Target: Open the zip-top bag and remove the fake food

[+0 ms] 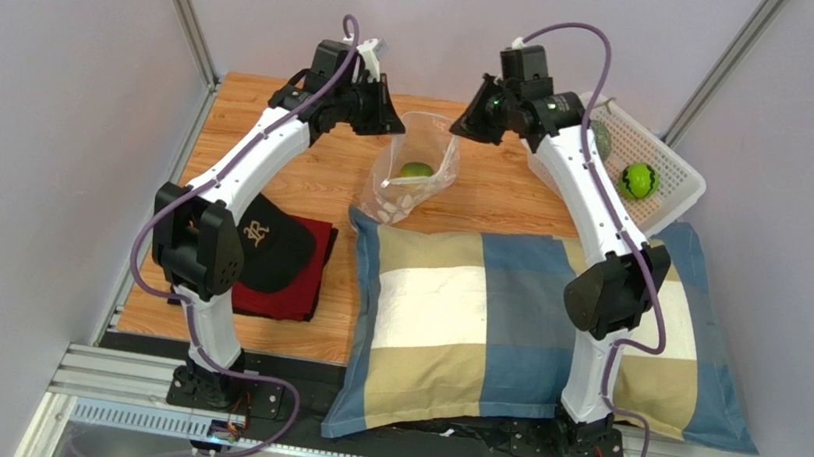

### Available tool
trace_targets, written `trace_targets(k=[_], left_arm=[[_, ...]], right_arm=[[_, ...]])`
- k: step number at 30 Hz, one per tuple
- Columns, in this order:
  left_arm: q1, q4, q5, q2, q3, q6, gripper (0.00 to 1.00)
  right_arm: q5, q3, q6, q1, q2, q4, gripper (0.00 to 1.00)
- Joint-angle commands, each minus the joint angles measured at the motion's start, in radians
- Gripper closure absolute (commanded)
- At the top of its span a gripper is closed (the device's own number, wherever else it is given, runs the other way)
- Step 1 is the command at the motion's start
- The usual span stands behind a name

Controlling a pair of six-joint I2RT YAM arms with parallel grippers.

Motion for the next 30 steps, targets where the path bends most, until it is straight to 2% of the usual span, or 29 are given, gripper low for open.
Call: trace_targets(k=[1,6,12,22,23,26,28,30], left_arm=[[-0.008,0.056,0.017,-0.007,0.005,-0.020,1.00],[-0.012,0.075,0.019,-0.016,-0.015,-0.030,1.00],[-0.015,0.088,0.028,-0.022,-0.035,-0.027,1.00],[-0.017,0.100,0.033,-0.056,-0.092,0.028,0.99],[-0.012,0.094,0.039,-0.059,-0.089,0.034,0.95],[0.023,0.115,0.048,-0.073,-0.101,0.019,0.66],[0.060,0.135,0.051,-0.085,-0.118,-0.003,0.62],[0.116,0.123,0.036,-0.078,-0.118,-0.018,0.65]], right_arm=[[-0.042,-0.005,0.139,0.057,0.003,0.083,1.00],[-0.044,-0.037,0.196,0.104,0.052,0.150,1.00],[-0.047,0.058,0.244,0.136,0.207,0.193,1.00],[0.060,0.076,0.135,0.143,0.360,0.333,1.00],[0.060,0.080,0.121,0.140,0.370,0.333,1.00],[0.032,0.070,0.100,0.135,0.388,0.359,1.00],[0.008,0.063,0.093,0.135,0.396,0.380,0.99],[-0.033,0.046,0.084,0.135,0.397,0.405,0.99]])
